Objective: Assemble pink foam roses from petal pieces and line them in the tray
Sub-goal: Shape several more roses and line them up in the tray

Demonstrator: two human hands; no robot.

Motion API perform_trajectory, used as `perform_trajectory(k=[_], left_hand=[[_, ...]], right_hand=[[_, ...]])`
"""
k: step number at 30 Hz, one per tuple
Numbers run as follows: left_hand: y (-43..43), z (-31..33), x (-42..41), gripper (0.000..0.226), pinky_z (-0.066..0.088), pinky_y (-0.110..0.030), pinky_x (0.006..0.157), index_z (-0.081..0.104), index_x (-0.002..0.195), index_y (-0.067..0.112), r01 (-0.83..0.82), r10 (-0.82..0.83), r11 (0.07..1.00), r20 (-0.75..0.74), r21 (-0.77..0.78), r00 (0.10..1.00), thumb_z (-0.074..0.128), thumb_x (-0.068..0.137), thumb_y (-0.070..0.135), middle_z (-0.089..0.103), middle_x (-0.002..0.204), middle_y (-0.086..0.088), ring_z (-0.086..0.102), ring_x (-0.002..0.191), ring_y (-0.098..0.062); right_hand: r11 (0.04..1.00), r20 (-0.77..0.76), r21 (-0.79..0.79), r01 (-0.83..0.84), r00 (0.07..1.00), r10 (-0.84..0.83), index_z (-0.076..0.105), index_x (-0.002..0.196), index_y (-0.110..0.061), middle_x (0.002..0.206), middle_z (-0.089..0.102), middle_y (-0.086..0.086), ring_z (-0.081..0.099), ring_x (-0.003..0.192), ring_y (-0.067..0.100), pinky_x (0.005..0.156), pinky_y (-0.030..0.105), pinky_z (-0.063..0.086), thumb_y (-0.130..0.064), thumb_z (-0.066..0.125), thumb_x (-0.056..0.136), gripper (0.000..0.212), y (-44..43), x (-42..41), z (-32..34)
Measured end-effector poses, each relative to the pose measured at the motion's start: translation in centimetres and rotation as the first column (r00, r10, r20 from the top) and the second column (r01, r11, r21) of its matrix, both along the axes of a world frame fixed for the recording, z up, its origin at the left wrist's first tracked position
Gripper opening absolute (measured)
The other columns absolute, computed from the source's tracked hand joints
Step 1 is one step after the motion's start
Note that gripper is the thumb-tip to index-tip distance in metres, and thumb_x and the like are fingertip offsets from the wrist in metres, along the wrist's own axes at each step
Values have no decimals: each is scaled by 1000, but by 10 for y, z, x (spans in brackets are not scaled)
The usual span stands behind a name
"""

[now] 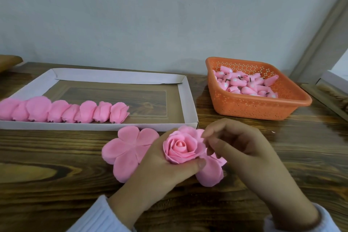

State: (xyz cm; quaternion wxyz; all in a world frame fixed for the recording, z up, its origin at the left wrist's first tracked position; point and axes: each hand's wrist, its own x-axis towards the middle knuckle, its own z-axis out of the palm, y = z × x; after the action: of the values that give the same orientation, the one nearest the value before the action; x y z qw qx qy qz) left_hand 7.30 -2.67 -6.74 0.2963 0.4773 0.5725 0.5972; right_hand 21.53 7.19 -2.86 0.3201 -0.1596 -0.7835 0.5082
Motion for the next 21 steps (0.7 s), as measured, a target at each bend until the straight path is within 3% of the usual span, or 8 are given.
perform_trajectory(k=[2, 5, 7, 10, 13, 15, 17, 21], left_hand=[[-2, 3, 1, 42, 45, -2, 59, 55, 83, 34, 23, -23, 1000, 85, -3, 996, 77, 73, 0, 65, 67, 33, 63, 69, 13], [2, 2, 2, 33, 47, -21, 67, 54, 81, 21, 56, -56, 998, 82, 5, 995, 80, 67, 6, 64, 67, 7, 61, 71, -11], [3, 2, 2, 27, 43, -32, 69, 54, 80, 17, 83, -88, 995, 106, 47, 990, 75, 63, 11, 56, 68, -1, 54, 71, -20], [2, 1, 1, 22, 46, -29, 67, 60, 80, 17, 104, -114, 991, 111, 88, 987, 76, 66, 12, 61, 69, 3, 58, 69, -14], [4, 0, 1, 23, 48, -24, 66, 63, 80, 22, 43, -45, 995, 26, 92, 999, 80, 63, 25, 65, 68, 4, 62, 68, -9], [6, -2, 2, 30, 48, -10, 64, 67, 84, 41, -38, 41, 992, -20, 120, 999, 80, 58, 35, 68, 75, 20, 64, 72, 2], [6, -5, 4, 49, 44, -1, 65, 57, 90, 64, -81, 98, 984, -103, 159, 990, 80, 57, 36, 63, 86, 37, 61, 80, 15], [12, -14, 6, 46, 51, -13, 66, 58, 91, 47, -121, 136, 980, -88, 156, 987, 76, 49, 48, 65, 85, 28, 64, 78, -4]], right_hand=[[998, 20, 0, -59, 998, 59, 69, 88, -15, 82, 71, 8, 68, 75, 16, 69, 27, 53, -2, 57, 81, 19, -2, 0, -1], [994, 55, 72, -84, 995, 80, 69, 91, -16, 86, 71, 4, 68, 82, 23, 75, 41, 54, 1, 59, 80, 22, -4, 0, -1], [983, 83, 165, -77, 994, 65, 69, 87, -18, 83, 70, -2, 67, 78, 20, 70, 37, 53, 1, 59, 78, 23, -5, 1, 0], [962, 116, 265, -66, 993, 36, 68, 81, -20, 73, 68, -7, 63, 69, 14, 63, 21, 48, 4, 57, 76, 27, -6, 0, 1], [957, 114, 283, -59, 993, 28, 69, 81, -19, 74, 67, -9, 62, 69, 12, 64, 17, 46, 4, 55, 75, 28, -7, 0, 1], [952, 108, 302, -41, 994, 8, 70, 84, -18, 80, 69, -9, 63, 75, 14, 66, 20, 48, 3, 54, 75, 28, -7, 0, 1], [947, 103, 319, -21, 995, -13, 71, 85, -18, 83, 69, -9, 64, 79, 16, 68, 23, 49, 2, 52, 75, 30, -5, -1, 1], [943, 79, 333, 22, 996, -51, 71, 85, -23, 83, 68, -12, 65, 81, 15, 69, 20, 48, -9, 51, 81, 25, -5, -1, -1]])
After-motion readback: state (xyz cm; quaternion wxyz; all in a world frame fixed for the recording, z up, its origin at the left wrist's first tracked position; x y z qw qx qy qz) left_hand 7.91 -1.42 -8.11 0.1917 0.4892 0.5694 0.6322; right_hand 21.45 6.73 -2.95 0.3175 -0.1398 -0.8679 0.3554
